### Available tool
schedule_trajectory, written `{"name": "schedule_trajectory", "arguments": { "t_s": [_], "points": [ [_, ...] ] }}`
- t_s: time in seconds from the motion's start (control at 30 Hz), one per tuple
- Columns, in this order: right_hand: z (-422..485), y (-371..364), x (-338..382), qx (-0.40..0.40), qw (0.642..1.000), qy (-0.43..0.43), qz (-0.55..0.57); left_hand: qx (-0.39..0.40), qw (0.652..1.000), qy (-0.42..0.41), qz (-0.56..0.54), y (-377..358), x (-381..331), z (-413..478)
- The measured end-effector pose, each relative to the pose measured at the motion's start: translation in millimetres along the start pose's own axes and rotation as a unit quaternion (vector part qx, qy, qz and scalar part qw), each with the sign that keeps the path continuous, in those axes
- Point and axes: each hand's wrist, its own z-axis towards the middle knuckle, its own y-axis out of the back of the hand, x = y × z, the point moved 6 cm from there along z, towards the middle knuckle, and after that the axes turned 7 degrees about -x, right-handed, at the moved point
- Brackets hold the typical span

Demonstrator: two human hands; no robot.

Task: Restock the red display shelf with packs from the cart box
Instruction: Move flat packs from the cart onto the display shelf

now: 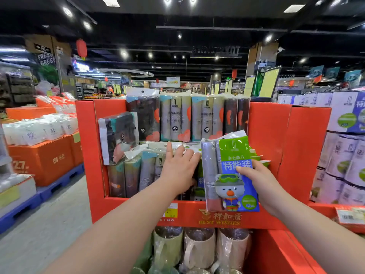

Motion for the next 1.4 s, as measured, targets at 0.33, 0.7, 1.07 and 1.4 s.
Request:
{"name": "schedule_trajectory", "arguments": {
  "t_s": [0.33,0.7,1.07,1.4],
  "points": [
    [3,-29,12,0.056,0.995,0.063,0.045,-0.008,0.998,-0.059,0.009,-2,17,6],
    [-10,-52,11,0.002,0.832,0.261,-0.489,-0.042,0.969,0.136,-0.204,-6,61,-31],
    [-17,-52,1,-0.025,0.841,0.231,-0.488,-0.027,0.954,0.104,-0.280,12,45,-16],
    [-2,-53,-5,-0.004,0.574,0.365,-0.733,0.050,0.994,-0.021,-0.097,-10,22,-23]
  ]
}}
